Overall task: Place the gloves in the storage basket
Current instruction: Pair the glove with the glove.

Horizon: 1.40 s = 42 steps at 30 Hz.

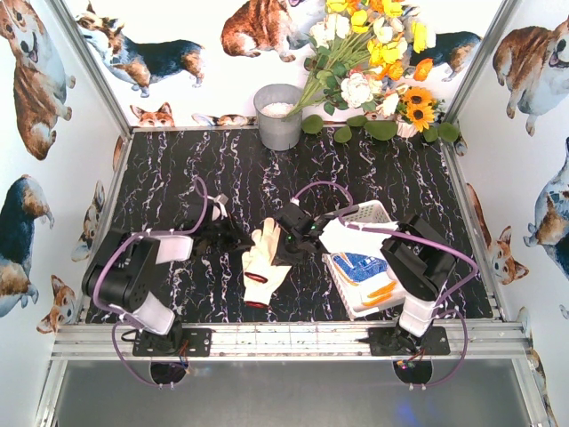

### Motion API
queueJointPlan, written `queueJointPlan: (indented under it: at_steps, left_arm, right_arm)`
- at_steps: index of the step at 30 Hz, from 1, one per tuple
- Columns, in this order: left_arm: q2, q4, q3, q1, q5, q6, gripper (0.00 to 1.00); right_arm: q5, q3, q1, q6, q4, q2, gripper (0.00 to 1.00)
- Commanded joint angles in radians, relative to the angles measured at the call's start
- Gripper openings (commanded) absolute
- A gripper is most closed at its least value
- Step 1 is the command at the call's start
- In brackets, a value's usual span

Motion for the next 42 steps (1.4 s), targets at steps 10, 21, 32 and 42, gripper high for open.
queueJointPlan:
  at_steps: [10, 21, 32, 42]
  left_arm:
    - [-0.228, -0.137, -0.067, -0.005, -0.058, 0.004, 0.00]
    - [-0.370, -0.206, -0.128, -0.005, -0.055, -0.027, 0.00]
    - [-0.414, -0.227, -0.195, -0.006, -0.042, -0.032, 0.00]
    - [-0.453, -0.211, -0.243, -0.007, -0.047, -0.060, 0.00]
  right_arm:
    - [-0.091, 0.021, 0.002, -0.025, 0.035, -0.122, 0.00]
    - [-0.104, 0.045, 0.047, -0.038, -0.057, -0.129, 0.00]
    - [-0.063, 0.002, 0.087, 0.012, -0.092, -0.147, 0.00]
    - [-0.054, -0.021, 0.103, 0.027, -0.097, -0.141, 0.00]
